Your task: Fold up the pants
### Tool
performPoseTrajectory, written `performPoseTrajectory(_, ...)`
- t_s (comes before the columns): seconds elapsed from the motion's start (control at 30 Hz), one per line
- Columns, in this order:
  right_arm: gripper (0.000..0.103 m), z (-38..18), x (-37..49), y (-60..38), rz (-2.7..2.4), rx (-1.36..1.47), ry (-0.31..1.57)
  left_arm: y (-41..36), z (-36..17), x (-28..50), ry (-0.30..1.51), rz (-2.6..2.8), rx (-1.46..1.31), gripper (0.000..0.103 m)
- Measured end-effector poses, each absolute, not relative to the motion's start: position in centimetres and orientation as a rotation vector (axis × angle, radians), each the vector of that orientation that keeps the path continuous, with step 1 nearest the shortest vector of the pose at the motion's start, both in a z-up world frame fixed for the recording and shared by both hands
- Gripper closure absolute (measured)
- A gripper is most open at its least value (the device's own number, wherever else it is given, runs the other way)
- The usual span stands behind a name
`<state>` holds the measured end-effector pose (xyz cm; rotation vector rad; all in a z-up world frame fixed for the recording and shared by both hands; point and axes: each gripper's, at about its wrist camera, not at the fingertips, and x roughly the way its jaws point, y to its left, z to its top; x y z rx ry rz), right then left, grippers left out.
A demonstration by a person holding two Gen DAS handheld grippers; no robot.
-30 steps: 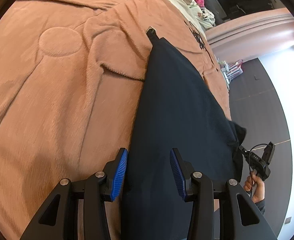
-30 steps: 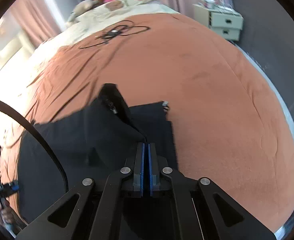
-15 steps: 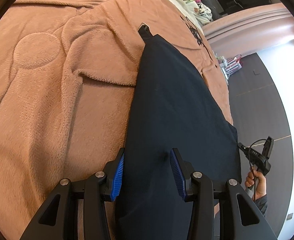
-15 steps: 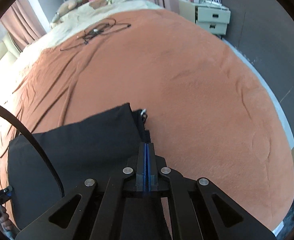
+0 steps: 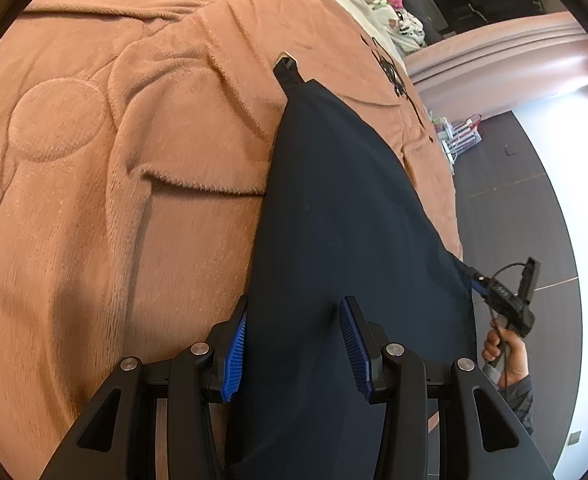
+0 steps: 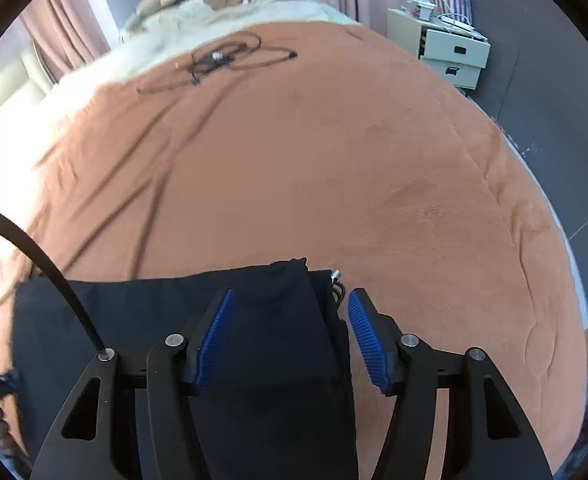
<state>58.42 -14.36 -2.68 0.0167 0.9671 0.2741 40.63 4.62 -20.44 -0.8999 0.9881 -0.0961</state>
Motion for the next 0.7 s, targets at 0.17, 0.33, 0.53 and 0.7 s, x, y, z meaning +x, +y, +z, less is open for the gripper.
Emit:
performPoseTrajectory(0.17,0.103,-3.5,59.2,-14.1,0.240,-0.023,0.979,5.3,-20.6,40.5,0.987,-0.107,-0.911,0.057)
performPoseTrajectory(0.33,0.103,-2.4,59.1,-15.1,0.184,-0.003,0.916,6.2,-21.1,40.5,0.978,-0.140,-0.965,0.057)
performPoseTrajectory(0.53,0.103,-4.2,59.3,-14.8,0.122,-0.009,0.944,5.4,-21.7,40.3,1.005,-0.202,-0.984,0.069)
performPoseTrajectory(0.7,0.103,-4.7,59.6,-14.3,0.131,0.033,0.976,5.1,-22.0,40.0,1.024,-0.187,-0.942,0.097)
